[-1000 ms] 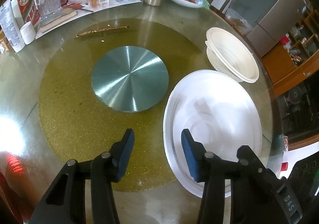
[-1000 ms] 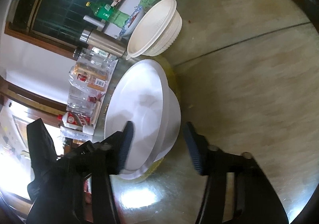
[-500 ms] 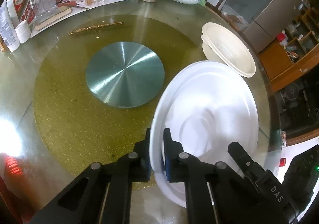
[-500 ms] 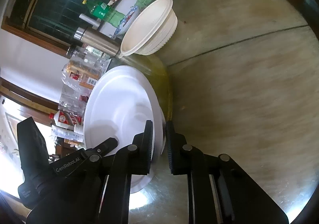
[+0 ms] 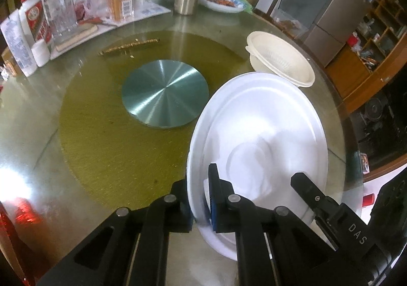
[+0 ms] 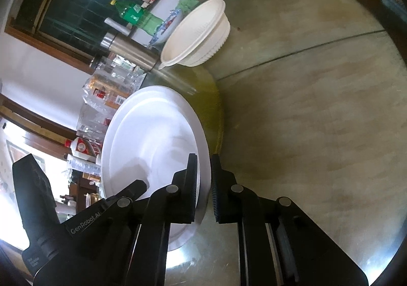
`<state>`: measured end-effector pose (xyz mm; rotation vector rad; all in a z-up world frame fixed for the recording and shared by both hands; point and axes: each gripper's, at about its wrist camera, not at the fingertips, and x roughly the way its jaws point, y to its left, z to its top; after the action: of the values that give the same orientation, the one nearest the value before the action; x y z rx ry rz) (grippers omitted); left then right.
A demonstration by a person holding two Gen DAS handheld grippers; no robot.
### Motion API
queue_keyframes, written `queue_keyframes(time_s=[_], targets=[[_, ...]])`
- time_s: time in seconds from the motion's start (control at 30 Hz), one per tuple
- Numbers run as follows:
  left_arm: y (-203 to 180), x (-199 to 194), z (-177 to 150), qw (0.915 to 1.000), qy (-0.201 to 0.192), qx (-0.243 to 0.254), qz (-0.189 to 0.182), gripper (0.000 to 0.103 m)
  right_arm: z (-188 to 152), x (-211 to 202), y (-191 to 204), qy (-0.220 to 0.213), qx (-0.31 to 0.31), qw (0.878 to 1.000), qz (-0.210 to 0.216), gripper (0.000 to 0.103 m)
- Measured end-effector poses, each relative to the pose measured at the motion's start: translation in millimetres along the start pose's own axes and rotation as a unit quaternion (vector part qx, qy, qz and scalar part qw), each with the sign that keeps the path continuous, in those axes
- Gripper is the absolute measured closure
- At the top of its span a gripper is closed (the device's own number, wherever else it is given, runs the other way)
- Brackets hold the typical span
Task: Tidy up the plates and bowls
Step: 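Lift the large white bowl and carry it over the plate stack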
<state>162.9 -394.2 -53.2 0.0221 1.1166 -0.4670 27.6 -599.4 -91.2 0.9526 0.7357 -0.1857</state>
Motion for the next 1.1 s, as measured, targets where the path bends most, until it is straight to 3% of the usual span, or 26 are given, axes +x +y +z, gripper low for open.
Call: queue_keyframes(time_s=[0.33, 1.1], targets=[[5.5, -43.9, -29.0, 0.9981, -0.054, 0.028, 0.008, 0.095, -32.1, -33.5, 16.2, -0.016, -0.017, 1.000, 0.016, 0.092], [56.5, -155.7, -95.5, 0.9855, -0.167, 0.023, 0.016, 0.094, -119.5, -117.7, 98.2, -0.052, -0.096, 0.992, 0.062, 0.092]])
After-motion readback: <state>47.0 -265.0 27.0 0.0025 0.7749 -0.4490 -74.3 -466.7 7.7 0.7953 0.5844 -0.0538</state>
